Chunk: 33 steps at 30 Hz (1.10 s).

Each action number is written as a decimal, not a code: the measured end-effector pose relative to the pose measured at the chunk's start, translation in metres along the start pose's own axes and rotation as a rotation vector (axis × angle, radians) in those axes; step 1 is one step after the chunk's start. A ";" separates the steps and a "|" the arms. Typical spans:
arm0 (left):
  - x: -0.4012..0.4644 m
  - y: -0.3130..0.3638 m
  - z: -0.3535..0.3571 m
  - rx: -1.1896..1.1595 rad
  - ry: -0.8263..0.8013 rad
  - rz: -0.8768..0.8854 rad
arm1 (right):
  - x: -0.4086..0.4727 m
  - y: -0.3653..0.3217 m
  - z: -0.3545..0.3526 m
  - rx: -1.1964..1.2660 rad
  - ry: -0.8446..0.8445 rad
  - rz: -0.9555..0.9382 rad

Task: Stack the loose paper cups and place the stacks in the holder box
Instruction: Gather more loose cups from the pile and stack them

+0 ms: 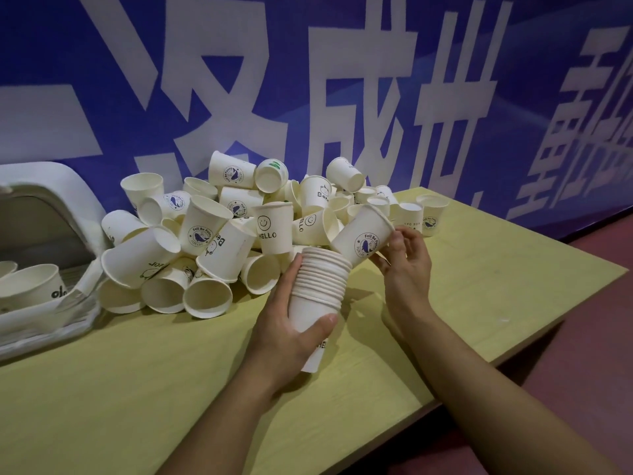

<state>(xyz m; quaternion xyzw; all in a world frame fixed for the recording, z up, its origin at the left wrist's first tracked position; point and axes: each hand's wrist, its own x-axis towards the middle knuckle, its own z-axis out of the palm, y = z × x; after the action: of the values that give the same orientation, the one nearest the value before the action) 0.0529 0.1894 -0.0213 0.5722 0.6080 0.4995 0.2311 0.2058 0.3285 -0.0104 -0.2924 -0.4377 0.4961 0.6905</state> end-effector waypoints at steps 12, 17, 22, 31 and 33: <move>-0.001 0.006 0.001 0.040 -0.133 0.029 | -0.013 -0.005 0.006 -0.047 -0.183 0.030; -0.001 0.006 0.002 0.041 -0.110 0.032 | -0.013 -0.007 0.008 0.199 -0.216 0.198; -0.003 0.003 0.006 0.047 -0.092 0.026 | -0.017 -0.002 0.011 0.057 -0.279 0.174; -0.001 -0.003 0.008 -0.067 0.025 0.000 | -0.025 -0.003 0.012 -0.035 -0.352 0.073; 0.000 -0.004 0.006 -0.100 0.100 0.002 | -0.026 0.000 0.012 -0.060 -0.411 0.036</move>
<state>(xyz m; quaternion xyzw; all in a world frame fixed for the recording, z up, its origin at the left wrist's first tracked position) 0.0563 0.1921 -0.0277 0.5350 0.5924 0.5575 0.2282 0.1920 0.3033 -0.0137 -0.2134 -0.5786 0.5442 0.5687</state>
